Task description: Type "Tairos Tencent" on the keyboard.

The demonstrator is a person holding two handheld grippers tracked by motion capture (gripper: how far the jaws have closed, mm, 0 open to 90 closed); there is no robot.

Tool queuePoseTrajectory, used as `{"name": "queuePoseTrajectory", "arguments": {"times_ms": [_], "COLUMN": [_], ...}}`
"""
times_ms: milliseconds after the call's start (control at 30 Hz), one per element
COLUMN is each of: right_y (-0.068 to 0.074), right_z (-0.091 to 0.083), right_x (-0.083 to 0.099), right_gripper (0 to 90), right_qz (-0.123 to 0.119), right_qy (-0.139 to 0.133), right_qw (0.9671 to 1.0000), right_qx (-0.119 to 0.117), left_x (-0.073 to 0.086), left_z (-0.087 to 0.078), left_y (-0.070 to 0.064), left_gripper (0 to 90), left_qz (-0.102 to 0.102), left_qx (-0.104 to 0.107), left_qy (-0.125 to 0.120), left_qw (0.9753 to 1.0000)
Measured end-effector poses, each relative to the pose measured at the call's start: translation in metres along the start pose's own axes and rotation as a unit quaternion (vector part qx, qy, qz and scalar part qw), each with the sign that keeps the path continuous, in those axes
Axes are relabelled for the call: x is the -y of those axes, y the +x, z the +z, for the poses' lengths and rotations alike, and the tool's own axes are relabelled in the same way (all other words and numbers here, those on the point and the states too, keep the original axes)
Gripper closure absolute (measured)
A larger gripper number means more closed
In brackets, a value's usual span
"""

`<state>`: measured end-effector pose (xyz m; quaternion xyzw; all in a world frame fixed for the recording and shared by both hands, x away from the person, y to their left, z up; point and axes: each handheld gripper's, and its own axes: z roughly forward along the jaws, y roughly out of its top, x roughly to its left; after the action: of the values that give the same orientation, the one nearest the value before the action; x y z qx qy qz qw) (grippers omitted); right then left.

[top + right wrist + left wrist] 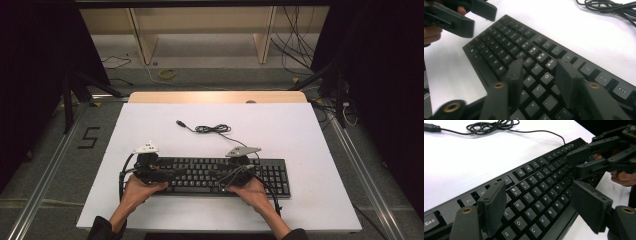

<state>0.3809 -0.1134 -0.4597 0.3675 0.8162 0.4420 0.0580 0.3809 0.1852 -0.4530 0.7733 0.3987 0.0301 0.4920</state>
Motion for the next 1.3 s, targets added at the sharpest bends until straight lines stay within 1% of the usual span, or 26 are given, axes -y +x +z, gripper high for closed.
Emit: {"name": "queuePoseTrajectory", "arguments": {"times_ms": [167,400,567,700,800,933,1067,1300], "right_y": [0.001,0.002,0.0,-0.001,-0.001,-0.002,-0.002,-0.002], "right_z": [0.004,0.011,0.016,0.018,0.018,0.02,0.022,0.024], "right_x": [-0.002,-0.003,-0.003,-0.003,-0.002,-0.002,-0.002,-0.001], "right_gripper": [69.8,82.1,87.7,90.0,90.0,90.0,90.0,90.0], "right_qz": [-0.005,-0.012,-0.014,-0.014,-0.013,-0.014,-0.014,-0.012], "right_qy": [0.008,0.017,0.025,0.028,0.03,0.034,0.037,0.041], "right_qw": [1.0,0.9997,0.9995,0.9994,0.9993,0.9992,0.9991,0.999], "right_qx": [0.003,0.011,0.015,0.016,0.016,0.015,0.015,0.015], "left_x": [0.002,0.005,0.008,0.009,0.011,0.014,0.015,0.017], "left_z": [-0.004,-0.007,-0.009,-0.013,-0.014,-0.015,-0.016,-0.017], "left_y": [-0.002,-0.003,-0.004,-0.005,-0.005,-0.004,-0.004,-0.004], "left_gripper": [27.8,27.6,27.1,26.7,26.7,26.8,26.9,27.1], "left_qz": [0.002,0.002,0.006,0.006,0.007,0.007,0.006,0.009], "left_qx": [0.003,0.006,0.006,0.007,0.007,0.004,0.002,0.001], "left_qy": [-0.008,-0.012,-0.019,-0.029,-0.03,-0.025,-0.026,-0.022], "left_qw": [1.0,0.9999,0.9998,0.9995,0.9995,0.9996,0.9996,0.9997]}}
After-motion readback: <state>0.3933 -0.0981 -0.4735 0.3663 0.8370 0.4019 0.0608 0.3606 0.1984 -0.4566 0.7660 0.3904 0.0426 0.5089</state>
